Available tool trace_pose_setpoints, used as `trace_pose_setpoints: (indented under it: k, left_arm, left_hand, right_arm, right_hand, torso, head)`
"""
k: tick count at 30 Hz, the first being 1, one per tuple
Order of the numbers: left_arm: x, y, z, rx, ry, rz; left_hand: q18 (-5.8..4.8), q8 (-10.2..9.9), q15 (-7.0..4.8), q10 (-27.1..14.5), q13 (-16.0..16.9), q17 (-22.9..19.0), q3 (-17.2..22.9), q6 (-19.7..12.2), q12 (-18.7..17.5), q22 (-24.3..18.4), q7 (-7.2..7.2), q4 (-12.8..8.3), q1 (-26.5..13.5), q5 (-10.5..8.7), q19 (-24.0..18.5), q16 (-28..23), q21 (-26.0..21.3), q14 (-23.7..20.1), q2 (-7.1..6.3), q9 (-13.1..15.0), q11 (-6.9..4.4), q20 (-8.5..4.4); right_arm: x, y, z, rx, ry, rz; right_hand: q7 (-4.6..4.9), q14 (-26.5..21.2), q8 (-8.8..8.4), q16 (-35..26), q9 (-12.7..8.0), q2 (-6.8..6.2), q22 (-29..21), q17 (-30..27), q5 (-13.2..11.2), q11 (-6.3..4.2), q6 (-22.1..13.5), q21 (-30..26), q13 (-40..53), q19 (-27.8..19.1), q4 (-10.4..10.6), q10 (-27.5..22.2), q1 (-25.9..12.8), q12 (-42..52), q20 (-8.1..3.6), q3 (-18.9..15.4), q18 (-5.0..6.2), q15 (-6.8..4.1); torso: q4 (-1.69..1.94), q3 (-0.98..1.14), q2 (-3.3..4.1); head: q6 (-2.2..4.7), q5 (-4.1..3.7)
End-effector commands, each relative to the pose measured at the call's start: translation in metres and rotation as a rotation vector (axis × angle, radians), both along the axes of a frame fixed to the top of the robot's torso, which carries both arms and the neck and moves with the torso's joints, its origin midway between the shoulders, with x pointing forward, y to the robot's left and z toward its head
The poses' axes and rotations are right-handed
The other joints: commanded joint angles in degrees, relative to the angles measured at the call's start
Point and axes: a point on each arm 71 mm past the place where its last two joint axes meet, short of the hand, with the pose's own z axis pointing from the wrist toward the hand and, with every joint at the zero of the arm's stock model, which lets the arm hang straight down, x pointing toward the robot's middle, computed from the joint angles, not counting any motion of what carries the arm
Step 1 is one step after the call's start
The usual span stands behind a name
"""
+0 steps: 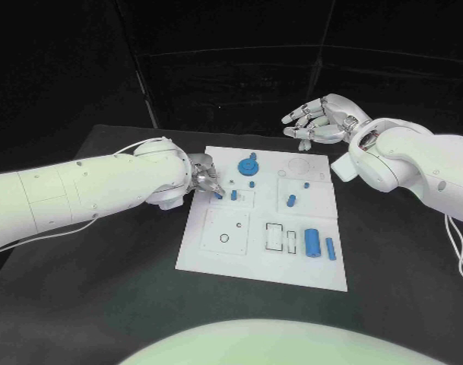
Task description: Assemble the parts on the task board
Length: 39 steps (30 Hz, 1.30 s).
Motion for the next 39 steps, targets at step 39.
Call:
trace_pose_setpoints:
  k: [39]
  left_arm:
    - [0.0039,-0.0055,-0.0096,0.061,0.083,-0.042]
  left_hand:
    - [-0.01,1.0,-0.51,0.6,0.1,15.1,7.0,0.9,0.1,0.6,-0.52,-4.6,-1.2,0.16,0.7,0.2,0.0,6.1,-0.37,0.3,-0.15,-0.37]
  right_arm:
    - [-0.0001,0.0025,0.0013,0.001,-0.003,0.011]
  right_hand:
    - [-0.04,-0.5,0.31,0.0,0.0,-0.06,-0.1,-0.1,0.2,-0.09,-0.3,-0.2,-0.1,-0.3,0.0,-0.4,-0.1,0.4,-0.1,0.3,0.18,-0.1]
  torso:
    - [0.01,0.04,0.03]
  head:
    - [-0.27,-0.21]
